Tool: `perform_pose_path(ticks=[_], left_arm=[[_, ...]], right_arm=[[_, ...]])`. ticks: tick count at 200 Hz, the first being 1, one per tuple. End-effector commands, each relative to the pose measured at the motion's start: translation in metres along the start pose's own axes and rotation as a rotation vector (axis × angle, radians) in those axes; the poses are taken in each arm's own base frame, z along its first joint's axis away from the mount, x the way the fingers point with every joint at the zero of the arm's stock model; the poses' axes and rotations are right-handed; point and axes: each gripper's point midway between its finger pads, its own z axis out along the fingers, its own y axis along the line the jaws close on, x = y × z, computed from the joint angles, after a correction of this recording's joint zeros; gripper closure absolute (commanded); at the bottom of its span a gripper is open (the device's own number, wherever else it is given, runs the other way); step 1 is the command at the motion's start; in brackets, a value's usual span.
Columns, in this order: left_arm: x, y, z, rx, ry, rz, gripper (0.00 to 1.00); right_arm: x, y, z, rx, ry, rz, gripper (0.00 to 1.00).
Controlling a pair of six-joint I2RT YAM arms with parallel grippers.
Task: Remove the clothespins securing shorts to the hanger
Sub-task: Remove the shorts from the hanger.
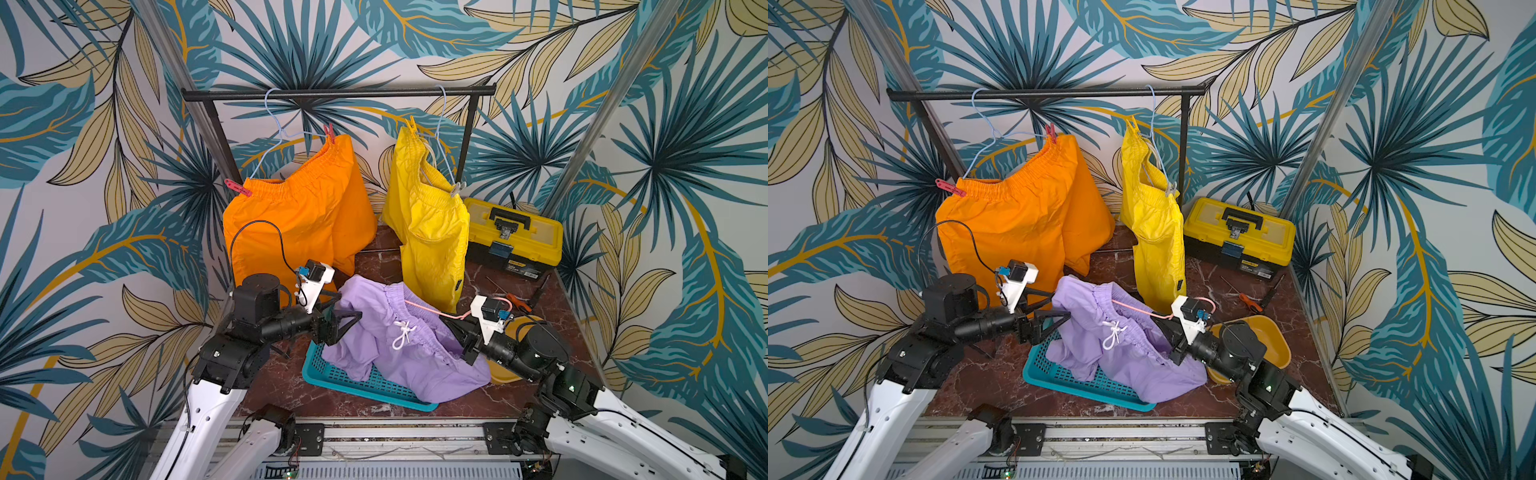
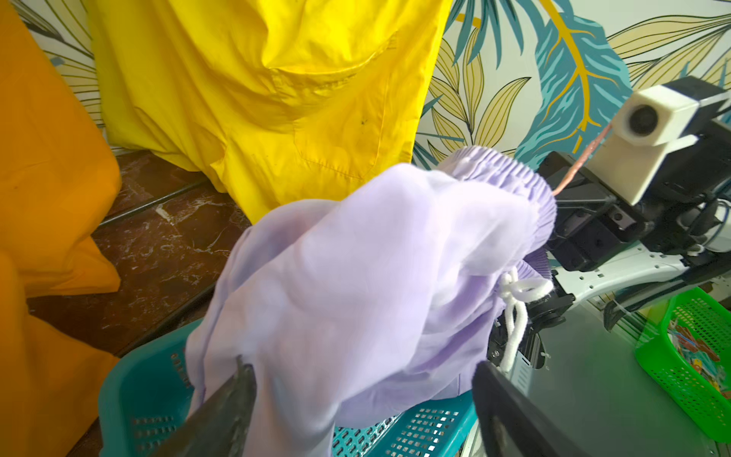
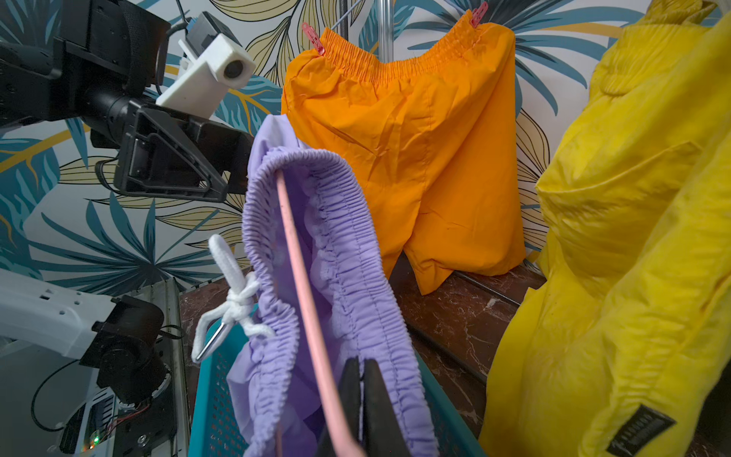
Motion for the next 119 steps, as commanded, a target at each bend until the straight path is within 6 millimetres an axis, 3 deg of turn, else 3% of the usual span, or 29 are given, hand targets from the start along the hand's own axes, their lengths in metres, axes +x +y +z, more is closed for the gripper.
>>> perform_pose_path(ticks=[1, 41, 59, 79, 119], left_arm=[[-0.007, -0.004, 0.002, 0.037, -0.014, 0.022, 0.16], [0.0, 0.008, 0.007, -0.004, 0.005, 0.016, 0.16], [0.001, 0.009, 0.008, -0.009, 0.006, 0.022, 0.21], [-0.002, 0.006, 0.008, 0.005, 0.004, 0.028, 0.35], [-0.012, 0.002, 0.007, 0.028, -0.004, 0.025, 0.8]], right_arm=[[-0.019, 0.005, -0.005, -0.028, -0.054, 0.01, 1.0], [-0.025, 0.009, -0.007, -0.046, -0.064, 0.003, 1.0], [-0.028, 0.01, -0.008, -0.054, -0.073, 0.004, 1.0], [-0.029, 0.011, -0.009, -0.06, -0.079, 0.009, 1.0], [-0.028, 0.013, -0.009, -0.072, -0.083, 0.023, 1.0]])
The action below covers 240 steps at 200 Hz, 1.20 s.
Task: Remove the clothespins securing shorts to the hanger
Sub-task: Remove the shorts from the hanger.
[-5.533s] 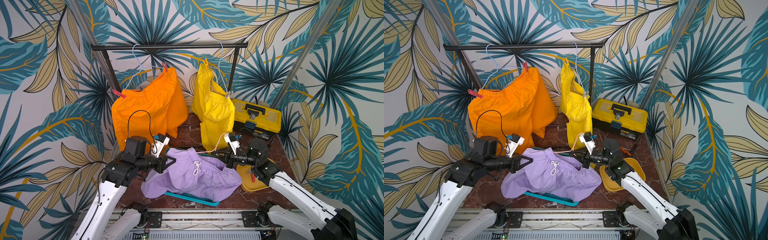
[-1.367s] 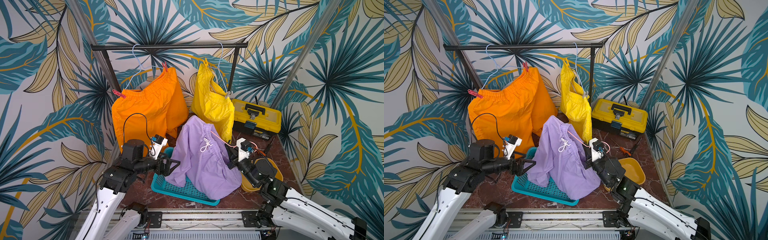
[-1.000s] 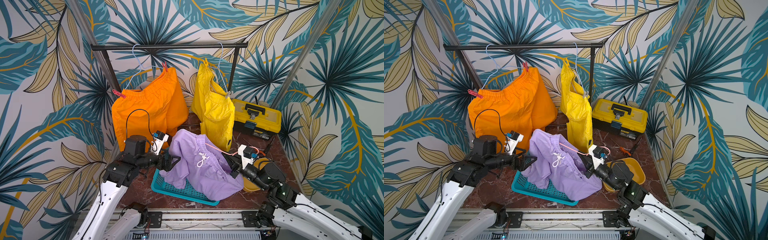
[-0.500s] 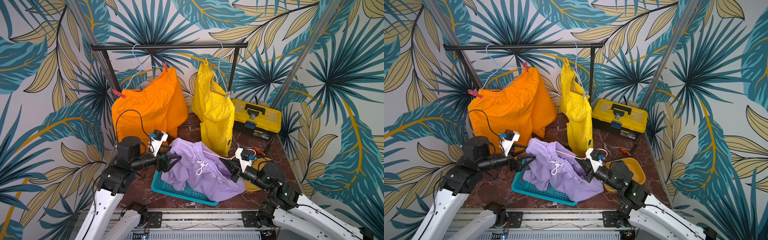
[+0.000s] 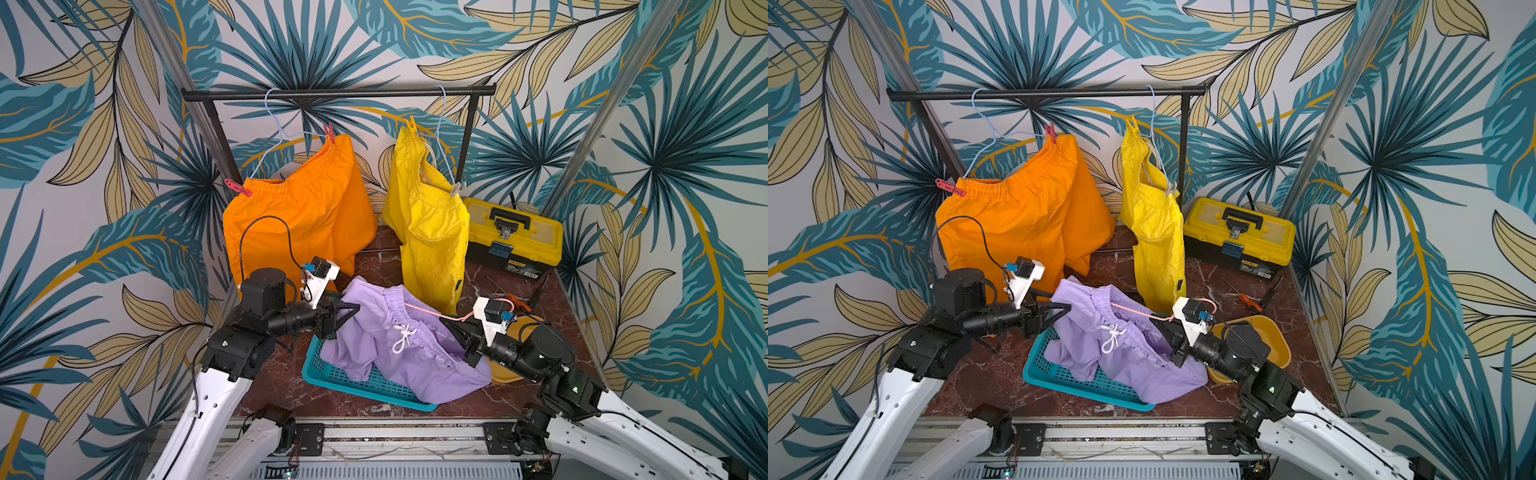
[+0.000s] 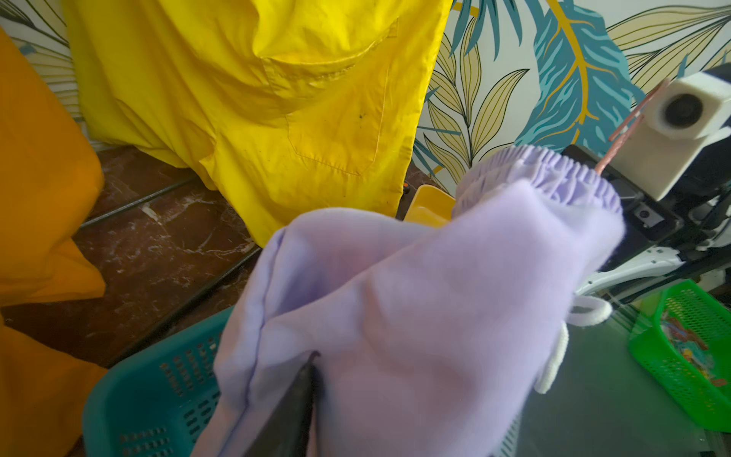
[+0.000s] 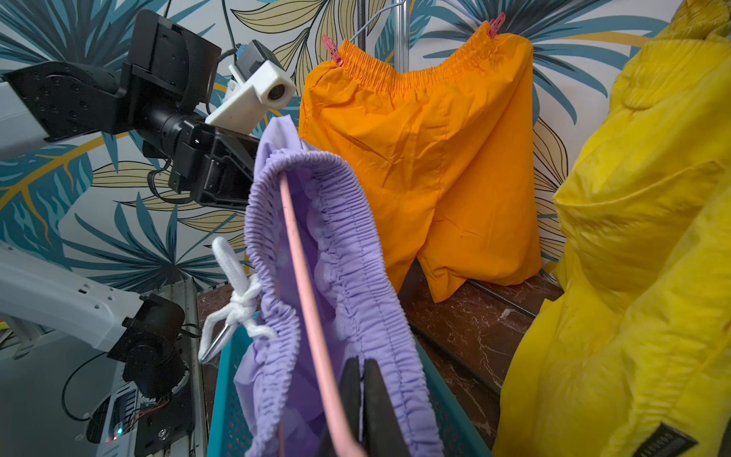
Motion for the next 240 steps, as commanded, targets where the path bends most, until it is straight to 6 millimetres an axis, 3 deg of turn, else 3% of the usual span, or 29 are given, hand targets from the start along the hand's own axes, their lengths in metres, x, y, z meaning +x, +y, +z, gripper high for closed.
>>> perform_pose_path(ticks=[1, 14, 35, 74, 116, 159, 183, 240], left_arm=[[-0.014, -0.005, -0.003, 0.017, -0.027, 0.022, 0.81], [-0.017, -0.005, -0.003, 0.014, -0.032, 0.019, 1.0], [-0.024, 0.004, -0.009, -0.066, -0.063, 0.015, 1.0], [-0.033, 0.025, -0.034, -0.277, -0.158, -0.021, 1.0], [-0.026, 0.05, -0.054, -0.468, -0.205, -0.066, 1.0], [-0.025, 0.092, -0.079, -0.746, -0.226, -0.093, 1.0], [-0.044, 0.11, -0.09, -0.866, -0.236, -0.091, 1.0], [-0.094, 0.122, -0.078, -0.879, -0.284, -0.116, 1.0]], right_arm=[[-0.021, 0.005, -0.005, -0.024, -0.067, 0.019, 1.0], [-0.02, 0.002, -0.005, -0.01, -0.066, 0.025, 1.0], [-0.017, -0.012, -0.005, 0.073, -0.063, 0.047, 1.0], [-0.003, -0.083, -0.026, 0.502, -0.055, 0.096, 1.0], [-0.001, -0.111, -0.049, 0.7, -0.101, 0.111, 1.0], [-0.003, -0.112, -0.067, 0.719, -0.163, 0.111, 1.0], [0.0, -0.105, -0.073, 0.672, -0.16, 0.091, 1.0], [0.012, -0.076, -0.069, 0.477, -0.119, 0.055, 1.0]])
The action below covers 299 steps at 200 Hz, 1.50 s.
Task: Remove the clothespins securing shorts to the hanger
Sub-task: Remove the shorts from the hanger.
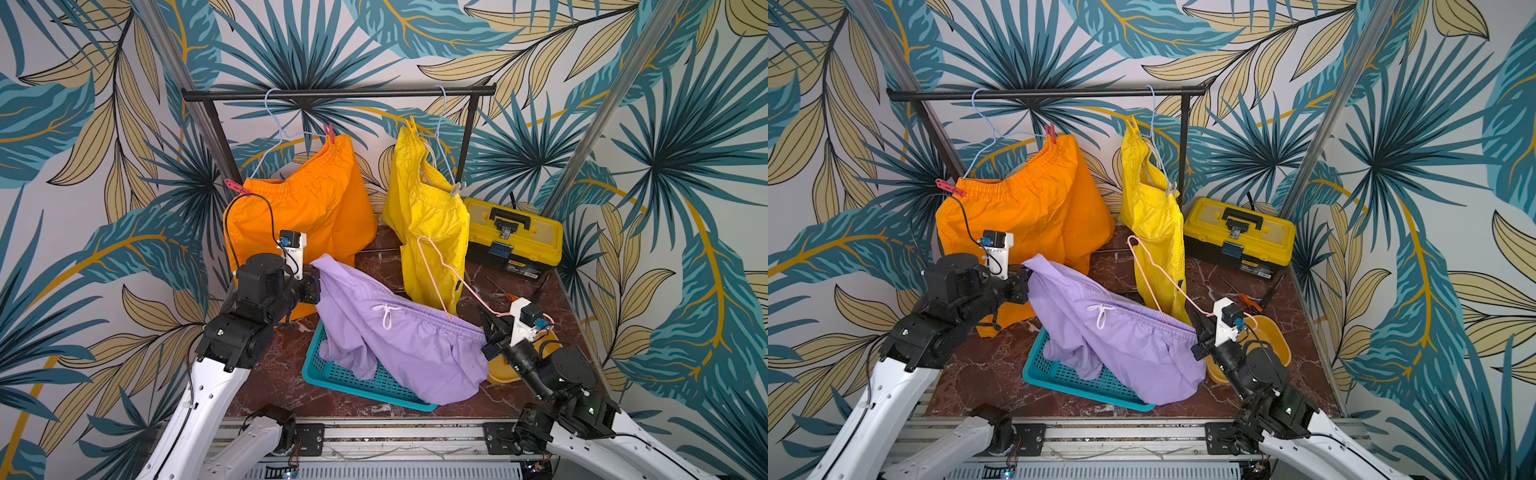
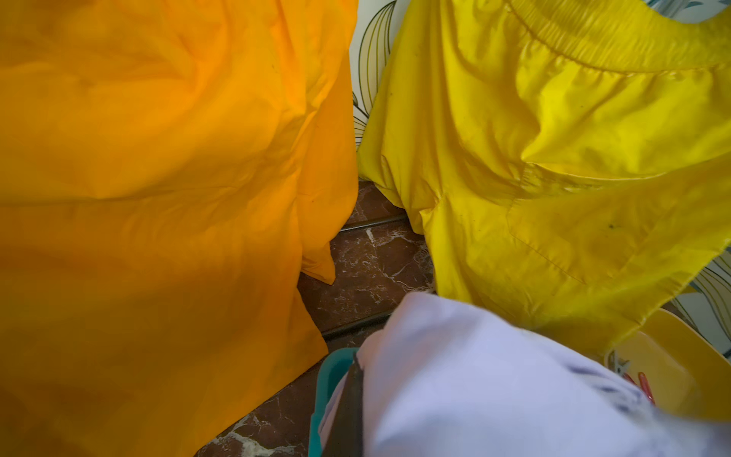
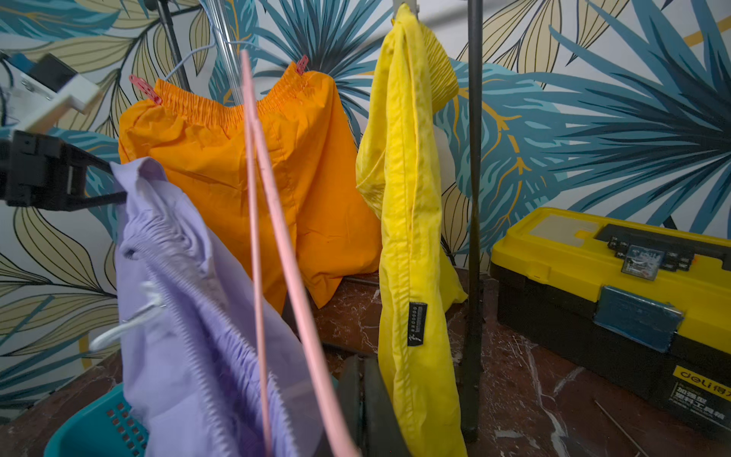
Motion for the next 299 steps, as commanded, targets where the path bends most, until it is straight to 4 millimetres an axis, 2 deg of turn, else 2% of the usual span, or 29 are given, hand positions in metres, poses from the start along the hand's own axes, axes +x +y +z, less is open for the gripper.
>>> perform_pose_path(ticks=[1, 14, 34, 47, 73, 100, 135, 153, 175, 209, 252, 262, 286, 299], left_arm=[[-0.044, 0.032, -0.011, -0.183, -0.135, -0.051, 1.0], [-0.044, 0.031, -0.007, -0.18, -0.128, -0.052, 1.0], [-0.035, 0.017, -0.006, -0.093, -0.105, -0.048, 1.0], [-0.024, 0.006, -0.008, -0.019, -0.083, -0.053, 1.0], [-0.001, 0.002, -0.021, 0.026, -0.079, -0.066, 1.0], [0.021, 0.007, -0.03, 0.018, -0.076, -0.066, 1.0], [0.055, 0.004, -0.016, 0.054, 0.023, -0.083, 1.0], [0.071, 0.005, -0.01, 0.058, 0.059, -0.113, 1.0], [0.088, 0.008, -0.006, 0.05, 0.089, -0.131, 1.0], [0.108, 0.007, -0.004, 0.065, 0.125, -0.17, 1.0], [0.14, -0.01, 0.01, 0.123, 0.24, -0.196, 1.0], [0.145, -0.014, 0.012, 0.121, 0.254, -0.18, 0.9], [0.151, -0.026, 0.016, 0.145, 0.273, -0.163, 0.29], [0.154, -0.03, 0.017, 0.157, 0.288, -0.158, 0.11]], right_arm=[[0.008, -0.003, -0.005, -0.004, 0.007, -0.018, 1.0], [0.007, -0.005, -0.006, 0.004, 0.008, -0.014, 1.0], [0.0, -0.003, -0.008, -0.007, -0.017, -0.011, 1.0], [-0.01, -0.001, -0.011, -0.026, -0.071, 0.006, 1.0], [-0.037, 0.008, -0.01, -0.072, -0.192, 0.051, 1.0], [-0.054, 0.027, 0.01, -0.128, -0.201, 0.07, 1.0], [-0.072, 0.055, 0.042, -0.208, -0.228, 0.118, 1.0], [-0.075, 0.069, 0.055, -0.257, -0.251, 0.159, 1.0], [-0.071, 0.079, 0.072, -0.283, -0.247, 0.183, 1.0], [-0.076, 0.088, 0.088, -0.298, -0.264, 0.191, 1.0], [-0.104, 0.094, 0.092, -0.305, -0.328, 0.175, 1.0], [-0.111, 0.094, 0.091, -0.304, -0.338, 0.166, 1.0], [-0.12, 0.096, 0.088, -0.314, -0.332, 0.149, 1.0], [-0.119, 0.099, 0.087, -0.325, -0.303, 0.133, 1.0]])
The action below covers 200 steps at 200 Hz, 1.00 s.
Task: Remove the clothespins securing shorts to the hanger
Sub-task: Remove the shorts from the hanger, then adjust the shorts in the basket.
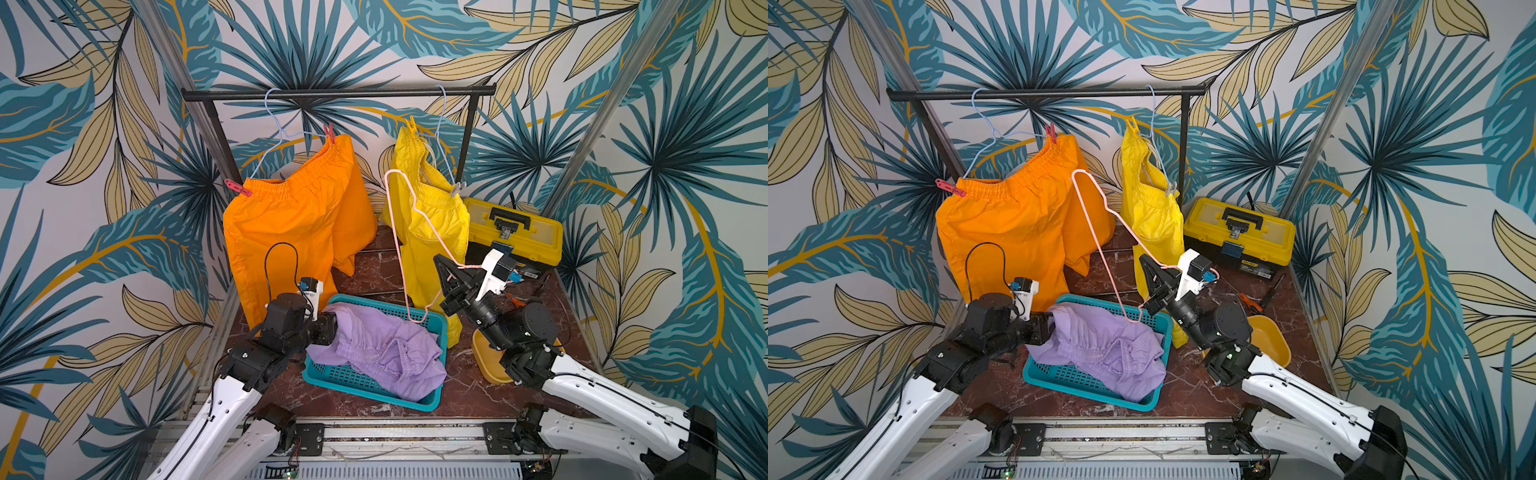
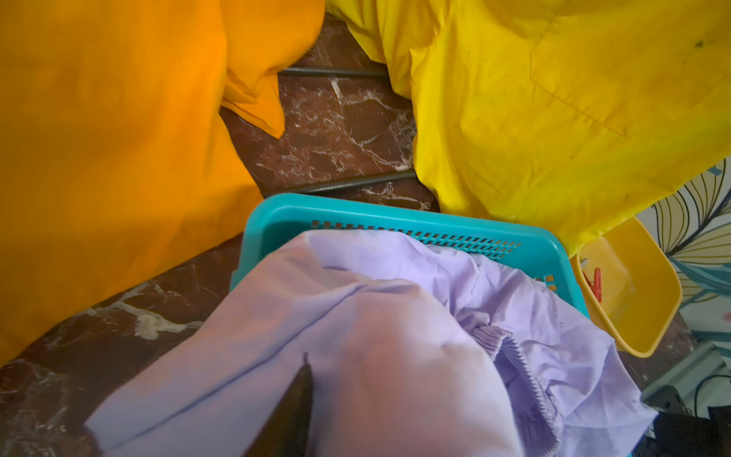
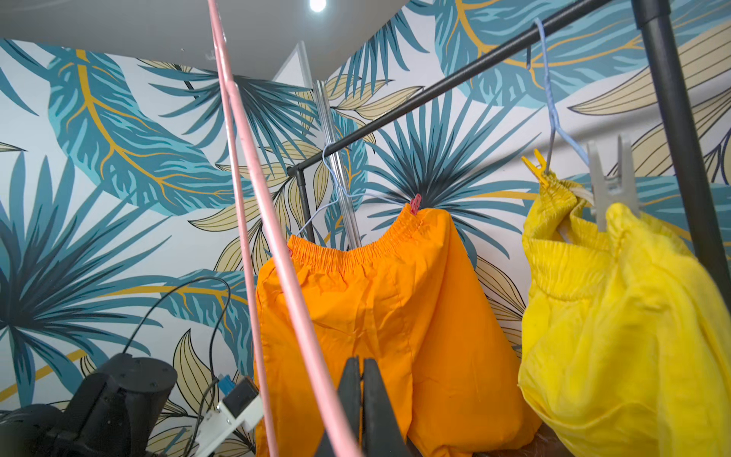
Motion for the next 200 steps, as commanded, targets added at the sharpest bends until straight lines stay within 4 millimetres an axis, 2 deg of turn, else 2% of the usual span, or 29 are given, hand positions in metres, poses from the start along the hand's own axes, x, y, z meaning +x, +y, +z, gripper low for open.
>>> perform_pose_path(ticks=[1, 3, 5, 39, 56, 69, 93, 112, 133, 142, 157, 173, 191, 200], left_arm=[[-0.003, -0.007, 0.003, 0.015, -0.013, -0.003, 0.08], [-0.002, -0.007, 0.004, 0.015, -0.01, -0.001, 0.02], [-0.002, -0.008, 0.004, 0.017, -0.008, 0.0, 0.0], [-0.009, -0.02, 0.002, 0.063, 0.004, 0.025, 0.0], [-0.023, -0.027, -0.014, 0.071, -0.038, 0.044, 0.0], [-0.04, -0.035, -0.034, 0.081, -0.084, 0.064, 0.0], [-0.063, -0.062, -0.066, 0.177, -0.119, 0.087, 0.01], [-0.071, -0.085, -0.08, 0.283, -0.114, 0.075, 0.0], [-0.083, -0.091, -0.09, 0.297, -0.145, 0.059, 0.0], [-0.088, -0.087, -0.09, 0.267, -0.164, 0.063, 0.0], [-0.089, -0.073, -0.077, 0.187, -0.162, 0.063, 0.01], [-0.075, -0.065, -0.052, 0.16, -0.086, 0.04, 0.15], [-0.05, -0.067, -0.026, 0.197, 0.043, -0.003, 0.33], [-0.037, -0.068, -0.016, 0.21, 0.1, -0.028, 0.38]], right_arm=[[-0.014, 0.008, -0.001, -0.031, 0.0, -0.026, 1.0], [-0.013, 0.008, -0.002, -0.032, 0.006, -0.026, 1.0], [-0.013, 0.008, -0.002, -0.034, 0.01, -0.027, 1.0], [-0.004, 0.009, -0.012, -0.04, 0.089, -0.05, 1.0], [-0.001, 0.005, -0.022, -0.023, 0.127, -0.069, 1.0], [0.0, -0.001, -0.032, 0.001, 0.146, -0.082, 1.0], [0.002, -0.009, -0.049, 0.037, 0.187, -0.113, 1.0], [0.003, -0.013, -0.06, 0.055, 0.203, -0.122, 1.0], [0.004, -0.016, -0.068, 0.062, 0.209, -0.123, 1.0], [0.005, -0.016, -0.07, 0.062, 0.21, -0.122, 1.0], [0.005, -0.017, -0.072, 0.065, 0.211, -0.124, 1.0], [0.008, -0.018, -0.072, 0.072, 0.22, -0.123, 1.0], [0.011, -0.02, -0.073, 0.077, 0.225, -0.126, 1.0], [0.013, -0.021, -0.074, 0.08, 0.228, -0.128, 1.0]])
